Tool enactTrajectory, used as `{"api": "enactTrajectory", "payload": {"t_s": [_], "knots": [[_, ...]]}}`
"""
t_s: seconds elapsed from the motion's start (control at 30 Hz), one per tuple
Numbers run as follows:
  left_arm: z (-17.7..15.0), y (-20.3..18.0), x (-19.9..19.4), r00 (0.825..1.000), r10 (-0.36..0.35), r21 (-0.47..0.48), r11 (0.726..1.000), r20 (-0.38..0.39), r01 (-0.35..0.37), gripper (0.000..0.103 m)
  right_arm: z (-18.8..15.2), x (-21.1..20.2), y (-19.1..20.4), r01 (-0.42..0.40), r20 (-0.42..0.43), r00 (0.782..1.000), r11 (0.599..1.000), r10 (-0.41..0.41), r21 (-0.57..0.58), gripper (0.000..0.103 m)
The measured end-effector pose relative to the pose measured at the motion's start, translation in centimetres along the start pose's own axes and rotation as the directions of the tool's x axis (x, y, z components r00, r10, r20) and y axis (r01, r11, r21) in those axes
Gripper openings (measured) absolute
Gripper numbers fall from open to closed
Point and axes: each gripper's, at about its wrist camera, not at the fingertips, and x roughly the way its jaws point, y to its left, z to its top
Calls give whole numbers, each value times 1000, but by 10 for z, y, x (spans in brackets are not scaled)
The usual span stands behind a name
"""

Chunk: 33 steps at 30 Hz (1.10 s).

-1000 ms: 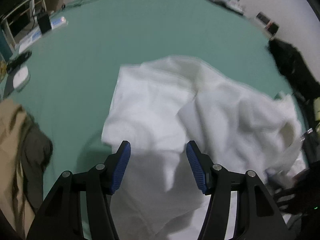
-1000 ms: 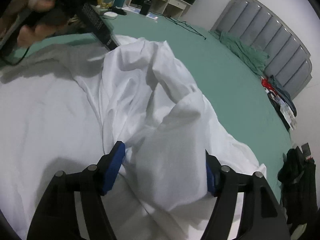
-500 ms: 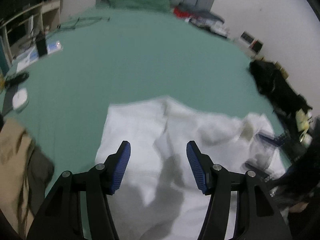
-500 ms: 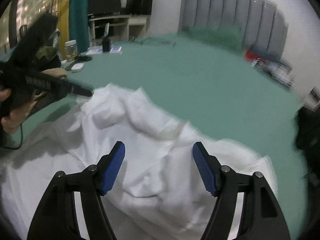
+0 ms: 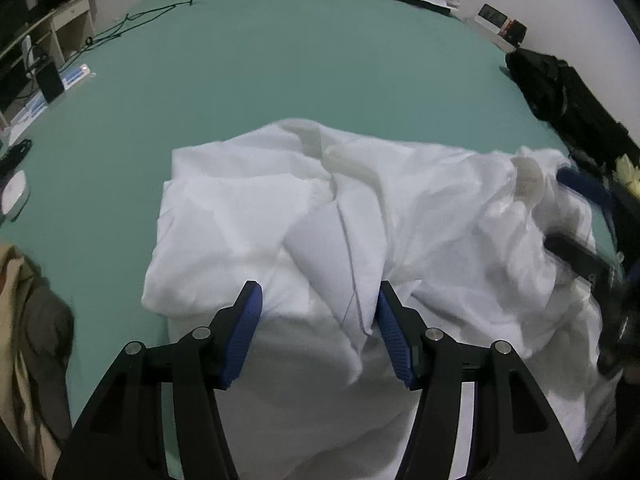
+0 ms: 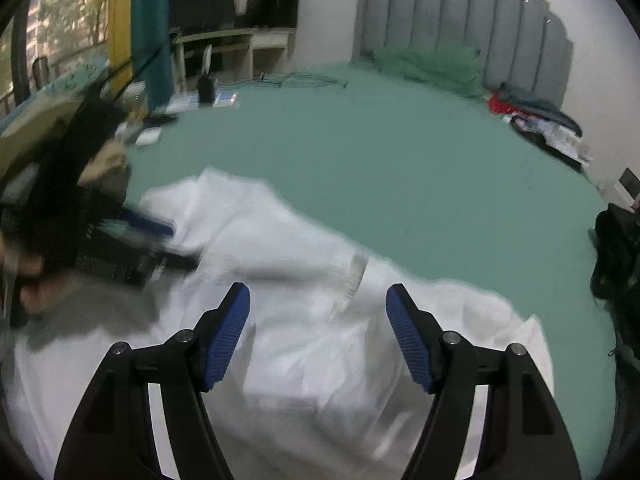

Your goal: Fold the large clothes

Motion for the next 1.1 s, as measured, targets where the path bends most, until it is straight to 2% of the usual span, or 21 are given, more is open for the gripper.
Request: {"api": "enactTrajectory", "payload": {"t_s": [0.1, 0.17, 0.23, 0.37, 0.5, 0.57, 0.77, 0.97, 1.1], "knots": [[-11, -3, -7, 1000, 31, 26, 999, 0, -31, 57, 7, 30, -6, -1, -48, 999, 999, 3, 44, 71], [-17, -2, -10, 999, 31, 23, 999, -8, -31, 57, 2, 47, -10, -37, -102, 994, 996, 46, 86, 71], [-19, 0, -12, 1000, 25, 19, 1000, -13, -24, 57, -7, 62, -8, -22, -154, 987, 996, 36, 92, 72], [-17, 6, -18, 1000, -9, -15, 1000, 10, 10, 58, -5, 54, -6, 13, -135, 991, 997, -2, 78, 72], [-15, 7, -32, 997, -34, -54, 998, 62, 38, 58, -4, 16, -10, 80, -79, 994, 994, -74, 78, 72], [-16, 7, -44, 995, -18, -67, 997, 98, 25, 58, -5, -3, -11, 115, -60, 992, 991, -111, 66, 72], [-30, 17, -68, 991, -4, -152, 988, 137, 25, 58, -37, -66, -28, 207, -98, 975, 976, -200, 66, 73], [-74, 30, -95, 989, 76, -225, 973, 127, -46, 58, -86, -128, -56, 321, -152, 941, 941, -303, 107, 73], [-112, 46, -115, 986, 132, -283, 954, 105, -97, 58, -119, -161, -77, 364, -199, 923, 917, -330, 164, 73]]}}
